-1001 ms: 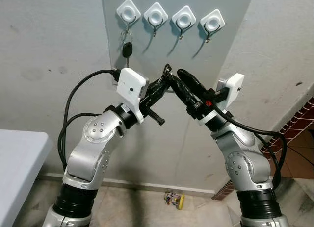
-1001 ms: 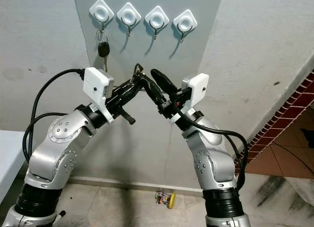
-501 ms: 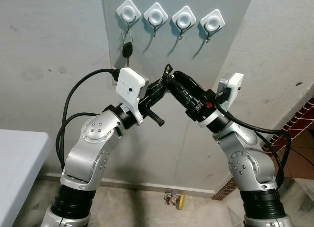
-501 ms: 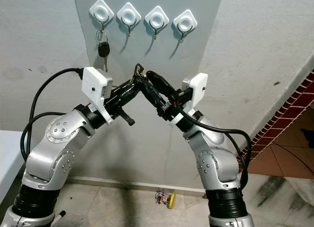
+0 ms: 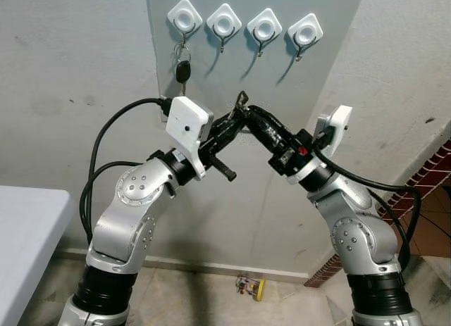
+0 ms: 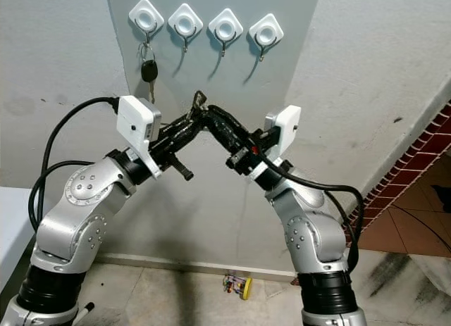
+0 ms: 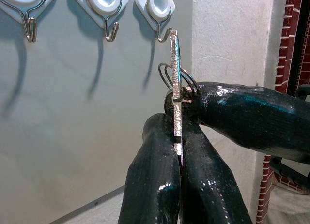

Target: Hang keys on a hook

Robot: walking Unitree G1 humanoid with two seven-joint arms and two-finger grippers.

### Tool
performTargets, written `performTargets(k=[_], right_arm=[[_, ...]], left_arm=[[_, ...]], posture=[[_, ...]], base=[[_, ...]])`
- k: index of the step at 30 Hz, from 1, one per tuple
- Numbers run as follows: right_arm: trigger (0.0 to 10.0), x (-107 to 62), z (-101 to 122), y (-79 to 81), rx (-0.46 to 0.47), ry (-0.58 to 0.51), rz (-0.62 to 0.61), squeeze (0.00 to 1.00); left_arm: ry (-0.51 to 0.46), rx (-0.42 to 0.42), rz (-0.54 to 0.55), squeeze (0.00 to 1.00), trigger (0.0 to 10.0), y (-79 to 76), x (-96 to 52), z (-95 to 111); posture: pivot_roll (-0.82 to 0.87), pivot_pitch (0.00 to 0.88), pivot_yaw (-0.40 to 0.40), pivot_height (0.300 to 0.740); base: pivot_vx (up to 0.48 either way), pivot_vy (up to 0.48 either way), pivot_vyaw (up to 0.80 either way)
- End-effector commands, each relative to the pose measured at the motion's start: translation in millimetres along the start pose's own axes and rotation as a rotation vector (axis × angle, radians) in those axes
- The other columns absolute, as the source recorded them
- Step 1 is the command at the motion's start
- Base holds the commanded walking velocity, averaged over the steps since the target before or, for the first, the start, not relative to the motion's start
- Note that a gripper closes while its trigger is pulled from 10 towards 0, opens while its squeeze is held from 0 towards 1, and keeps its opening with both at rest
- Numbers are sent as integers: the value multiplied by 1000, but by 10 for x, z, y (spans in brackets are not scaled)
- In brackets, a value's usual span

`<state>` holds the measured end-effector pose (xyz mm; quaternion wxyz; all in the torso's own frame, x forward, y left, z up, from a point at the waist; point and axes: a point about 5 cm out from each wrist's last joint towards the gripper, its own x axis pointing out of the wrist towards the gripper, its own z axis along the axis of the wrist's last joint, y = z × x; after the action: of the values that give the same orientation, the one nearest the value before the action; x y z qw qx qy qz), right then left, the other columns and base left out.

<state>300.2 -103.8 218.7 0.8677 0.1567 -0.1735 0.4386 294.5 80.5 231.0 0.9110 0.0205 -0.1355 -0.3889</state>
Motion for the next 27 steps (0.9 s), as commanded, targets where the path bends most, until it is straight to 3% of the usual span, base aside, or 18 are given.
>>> performTargets(k=[1, 27], right_arm=[[0, 9, 29, 40, 1, -8, 30, 0], [0, 20, 82, 48, 23, -43, 26, 0]], left_arm=[[-20, 8, -12, 0, 10000, -18, 17, 65], [0, 33, -2, 0, 10000, -17, 20, 36]], posture=[[-106, 39, -51, 740], [-108, 37, -52, 740]], base=[[0, 0, 0], [0, 0, 0]])
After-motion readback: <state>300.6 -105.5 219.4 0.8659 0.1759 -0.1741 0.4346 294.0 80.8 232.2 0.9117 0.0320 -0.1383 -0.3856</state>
